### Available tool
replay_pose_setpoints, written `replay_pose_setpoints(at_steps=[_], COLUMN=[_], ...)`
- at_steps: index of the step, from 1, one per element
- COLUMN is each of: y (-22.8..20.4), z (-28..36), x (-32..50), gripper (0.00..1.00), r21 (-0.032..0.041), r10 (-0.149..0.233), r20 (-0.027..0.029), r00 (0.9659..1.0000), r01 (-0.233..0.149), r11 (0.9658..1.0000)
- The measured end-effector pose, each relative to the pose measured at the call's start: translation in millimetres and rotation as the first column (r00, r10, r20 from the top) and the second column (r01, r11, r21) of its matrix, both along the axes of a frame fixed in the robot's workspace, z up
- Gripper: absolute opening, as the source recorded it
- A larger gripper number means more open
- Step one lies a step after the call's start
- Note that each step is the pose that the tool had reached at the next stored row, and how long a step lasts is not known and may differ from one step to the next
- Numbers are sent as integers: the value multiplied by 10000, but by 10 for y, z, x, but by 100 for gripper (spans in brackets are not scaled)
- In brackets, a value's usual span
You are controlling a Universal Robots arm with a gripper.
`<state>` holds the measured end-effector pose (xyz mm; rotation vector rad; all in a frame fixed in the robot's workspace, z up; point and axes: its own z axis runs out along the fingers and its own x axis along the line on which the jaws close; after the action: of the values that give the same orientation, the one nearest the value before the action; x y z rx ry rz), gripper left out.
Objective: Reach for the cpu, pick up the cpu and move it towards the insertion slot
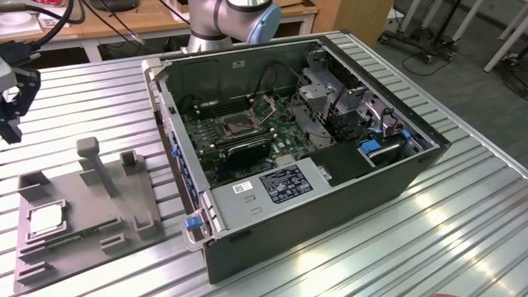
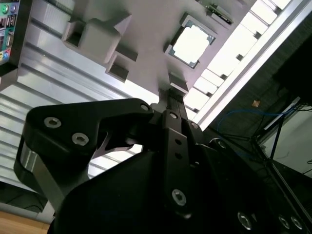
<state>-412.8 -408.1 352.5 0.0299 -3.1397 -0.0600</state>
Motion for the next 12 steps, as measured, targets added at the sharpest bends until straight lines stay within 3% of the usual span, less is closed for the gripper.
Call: replay_pose_setpoints(at_steps=[9, 11, 12], y=[0, -1, 0], z=[-48, -57, -63], x=[-234, -273, -290], gripper=[10, 11, 17], r21=[0, 0, 0], r10=[-7, -6, -7], r20=[-1, -1, 0], r00=[10000, 10000, 10000], r01=[7, 6, 7], r11=[10000, 10000, 10000])
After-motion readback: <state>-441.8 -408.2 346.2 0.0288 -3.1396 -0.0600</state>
